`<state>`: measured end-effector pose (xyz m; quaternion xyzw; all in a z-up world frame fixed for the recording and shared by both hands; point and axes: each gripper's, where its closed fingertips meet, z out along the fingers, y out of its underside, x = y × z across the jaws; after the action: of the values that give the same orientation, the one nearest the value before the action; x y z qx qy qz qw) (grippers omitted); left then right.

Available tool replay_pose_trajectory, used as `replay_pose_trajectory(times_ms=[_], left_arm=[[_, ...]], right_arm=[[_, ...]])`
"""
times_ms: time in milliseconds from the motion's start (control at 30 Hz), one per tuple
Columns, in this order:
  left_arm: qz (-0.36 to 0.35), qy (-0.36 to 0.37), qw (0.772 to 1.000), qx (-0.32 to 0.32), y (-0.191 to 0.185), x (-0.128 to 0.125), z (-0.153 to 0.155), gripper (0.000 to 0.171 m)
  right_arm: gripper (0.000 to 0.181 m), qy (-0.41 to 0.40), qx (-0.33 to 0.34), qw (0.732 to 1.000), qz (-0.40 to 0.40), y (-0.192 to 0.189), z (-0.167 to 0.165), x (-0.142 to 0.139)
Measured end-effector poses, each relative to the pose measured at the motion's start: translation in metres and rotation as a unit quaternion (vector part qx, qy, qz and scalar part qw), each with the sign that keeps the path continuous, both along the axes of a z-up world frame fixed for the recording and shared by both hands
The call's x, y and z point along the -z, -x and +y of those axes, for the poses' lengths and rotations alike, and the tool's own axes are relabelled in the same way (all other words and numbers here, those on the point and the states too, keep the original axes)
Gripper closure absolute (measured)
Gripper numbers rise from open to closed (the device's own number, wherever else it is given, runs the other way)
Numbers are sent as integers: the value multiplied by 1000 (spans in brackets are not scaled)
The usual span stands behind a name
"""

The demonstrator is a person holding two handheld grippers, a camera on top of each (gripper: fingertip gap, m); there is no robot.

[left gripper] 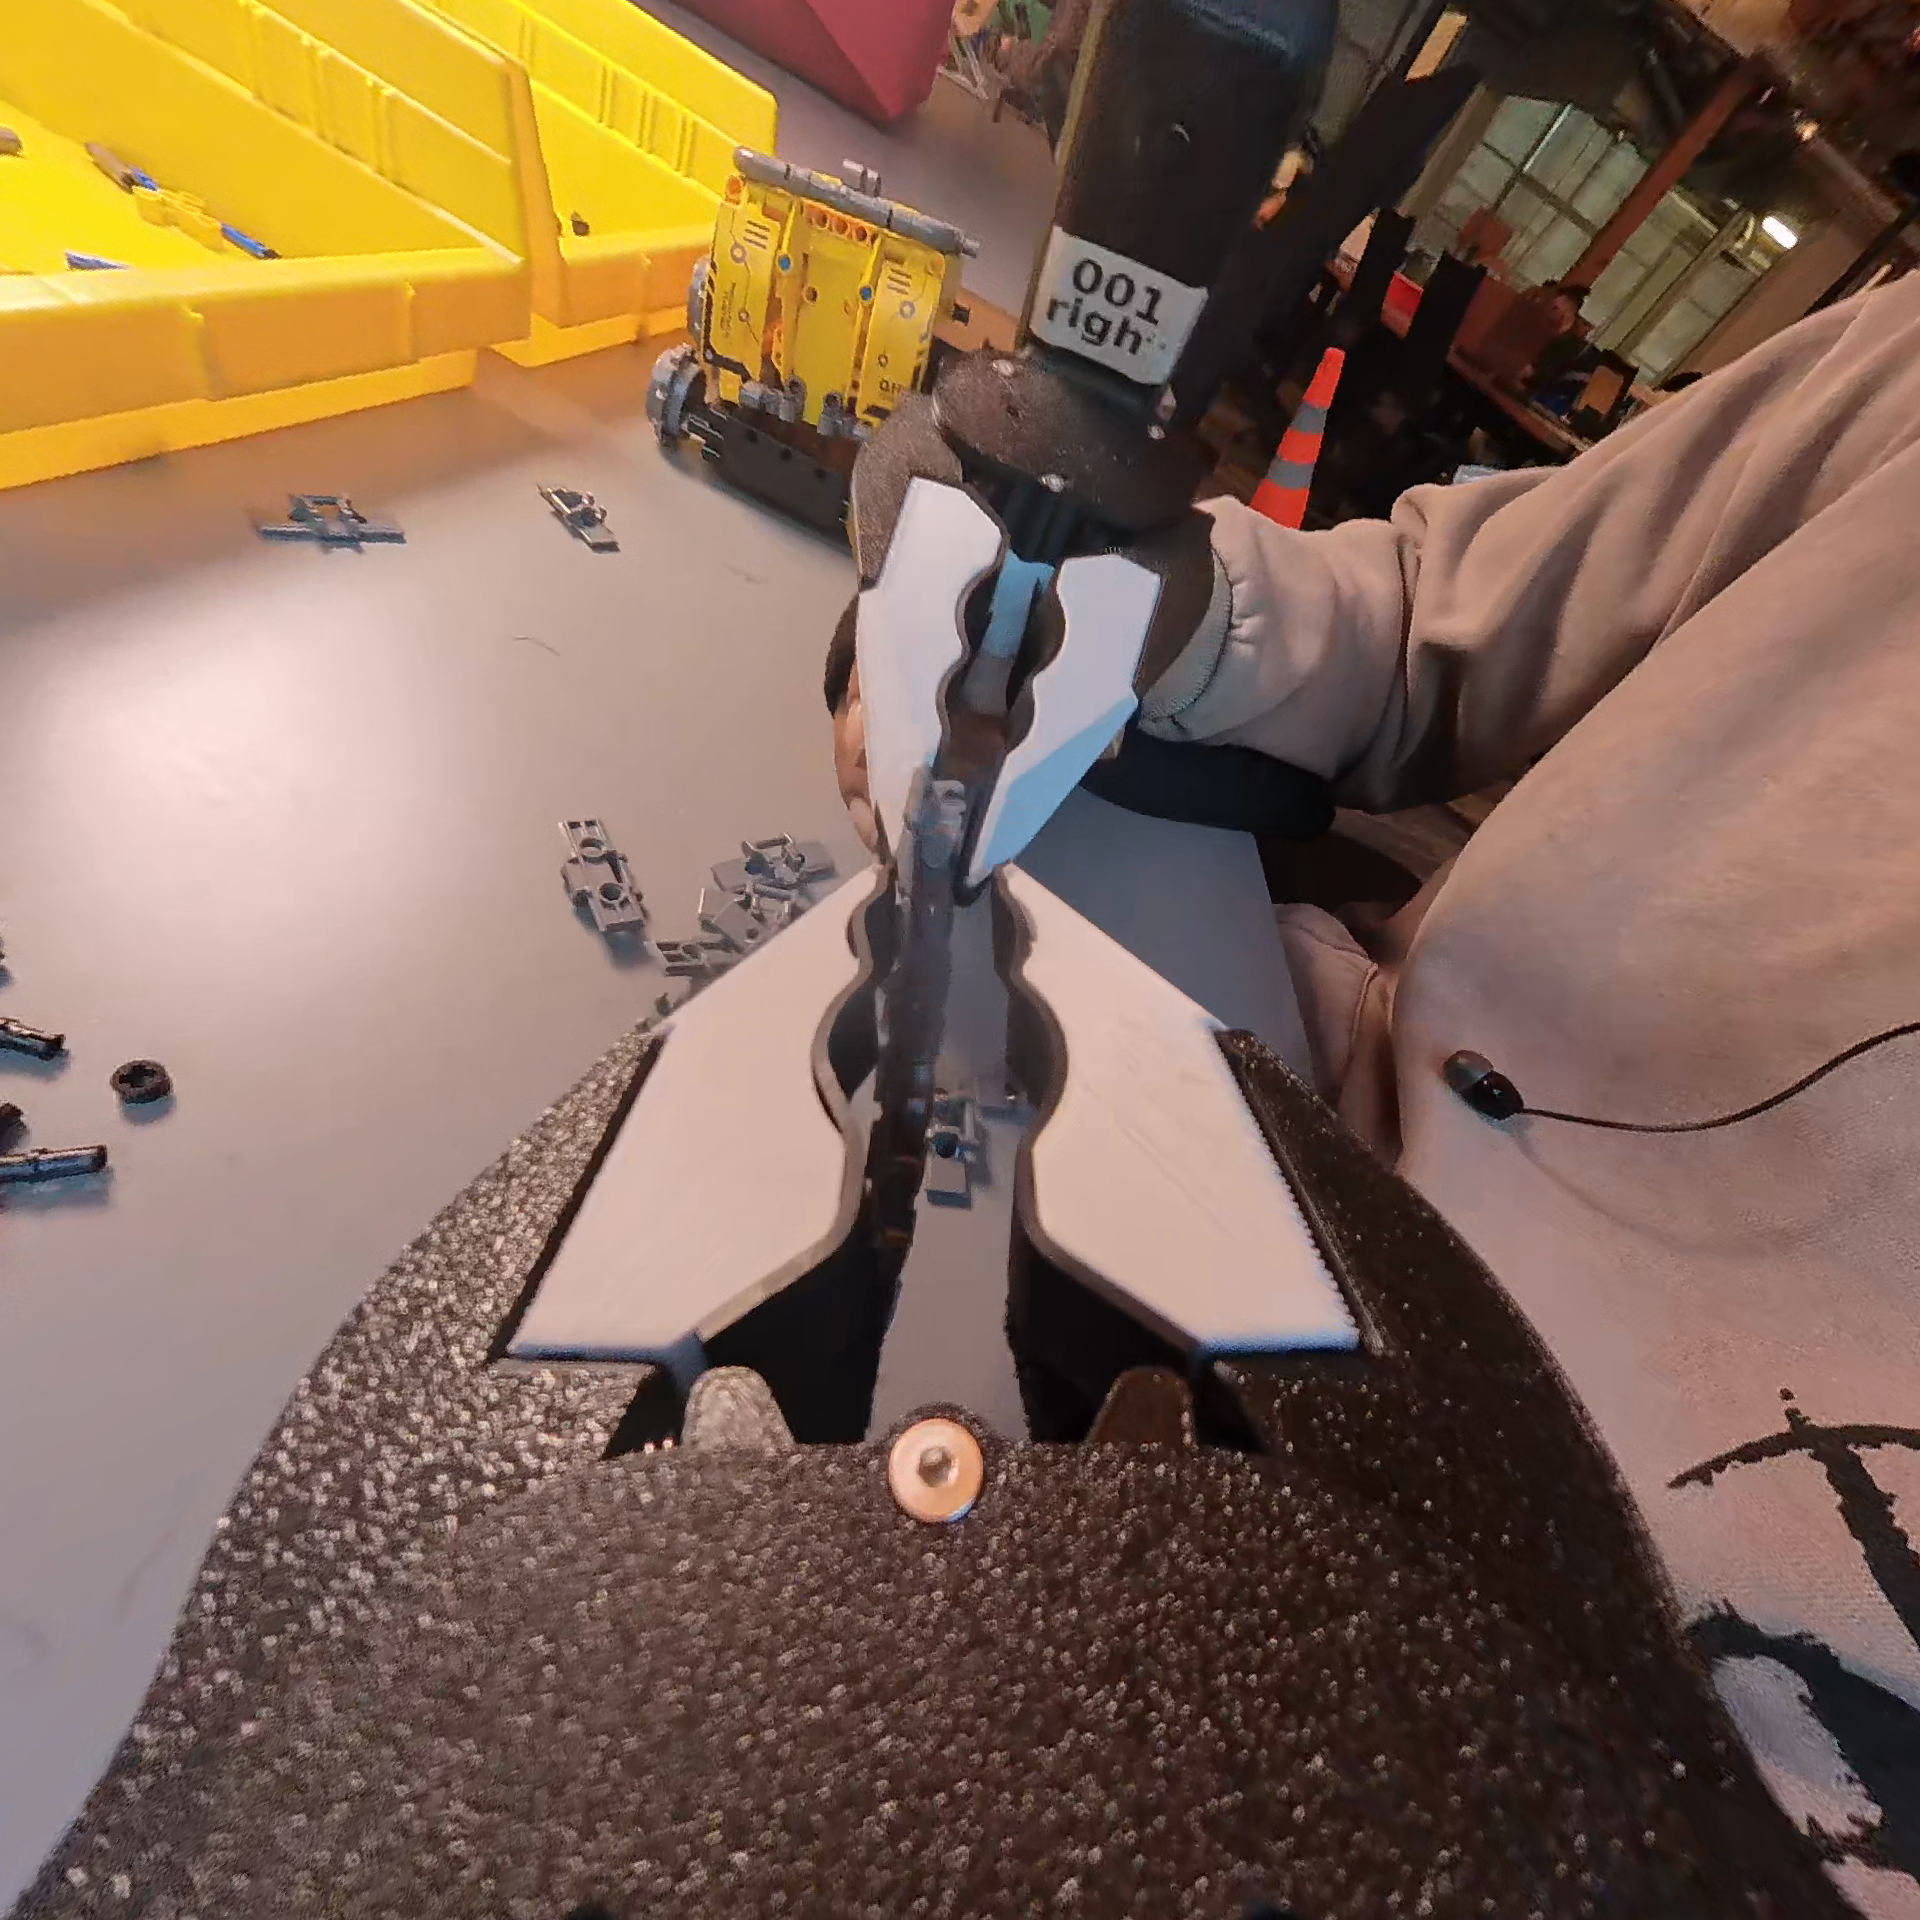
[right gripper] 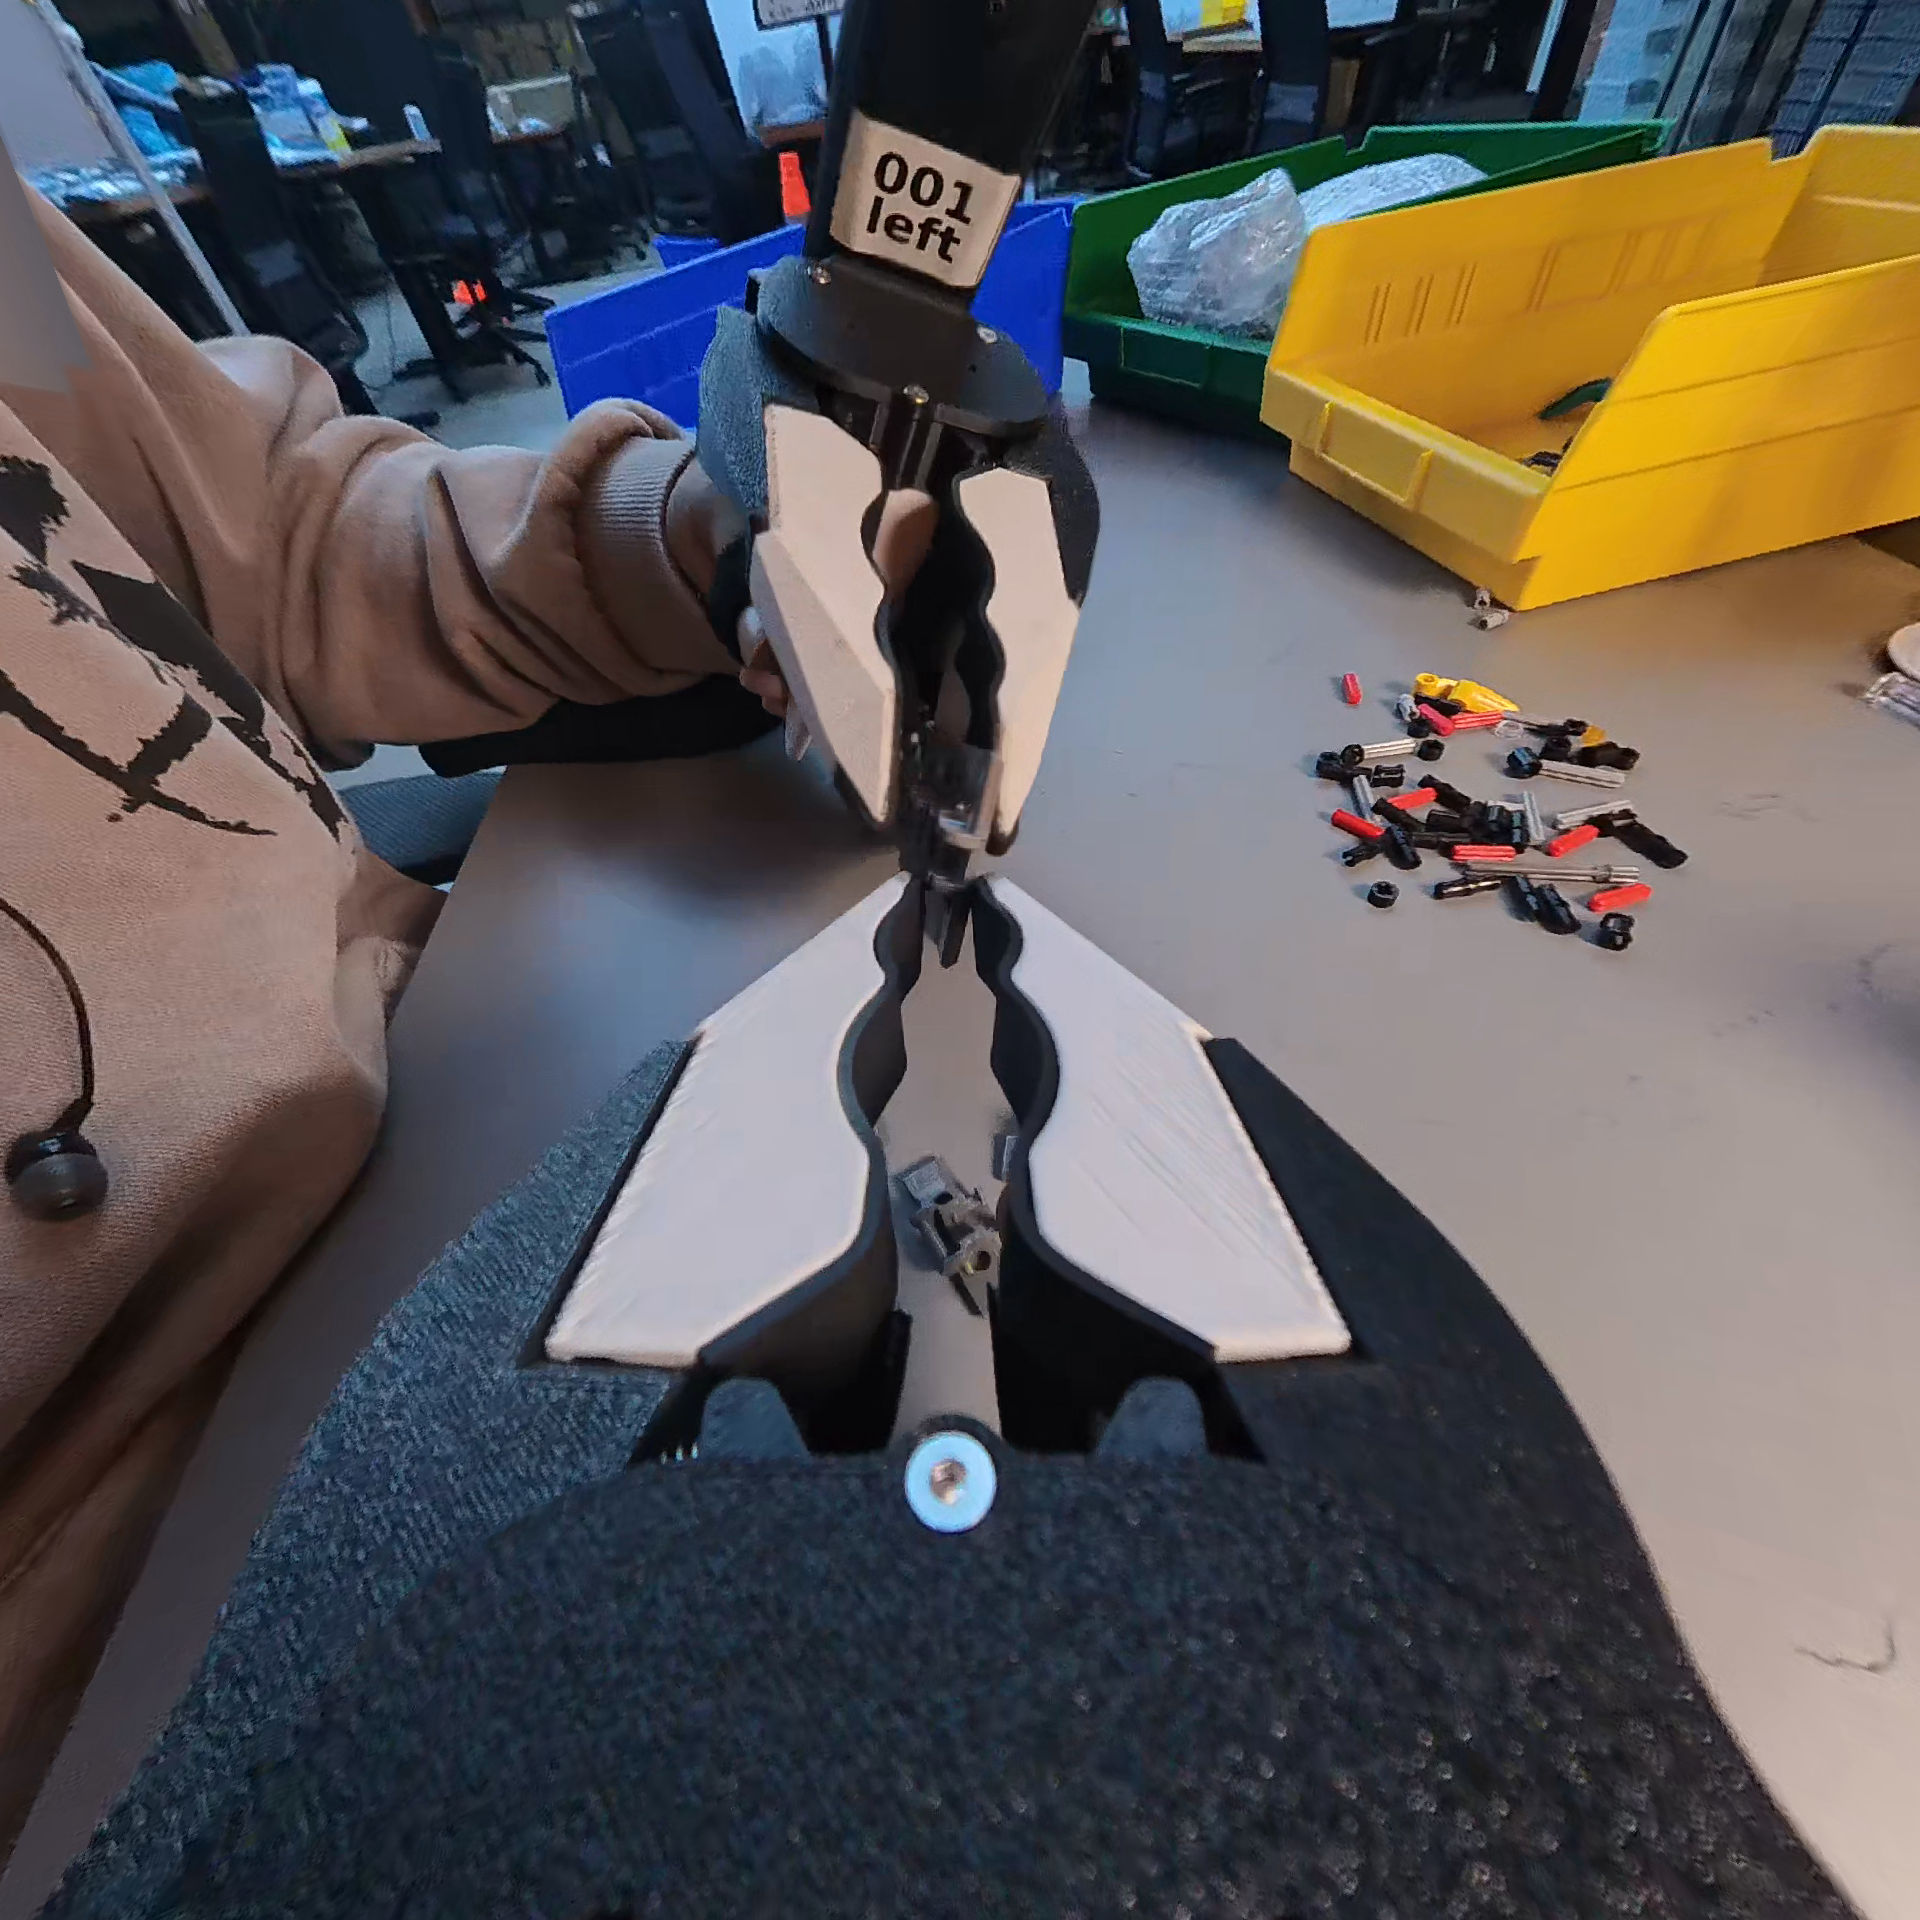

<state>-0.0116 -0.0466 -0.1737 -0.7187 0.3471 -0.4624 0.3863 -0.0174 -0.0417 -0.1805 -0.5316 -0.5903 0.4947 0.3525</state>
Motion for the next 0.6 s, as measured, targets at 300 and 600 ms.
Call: replay_pose_trajectory(times_ms=[300, 600], left_arm=[[-16, 23, 1000, -4, 3, -1, 2, 164], [-13, 24, 1000, -1, 2, 0, 1, 164]], right_arm=[[175, 8, -2, 1000, 1, -2, 1, 1], [101, 32, 22, 999, 35, -1, 9, -15]])
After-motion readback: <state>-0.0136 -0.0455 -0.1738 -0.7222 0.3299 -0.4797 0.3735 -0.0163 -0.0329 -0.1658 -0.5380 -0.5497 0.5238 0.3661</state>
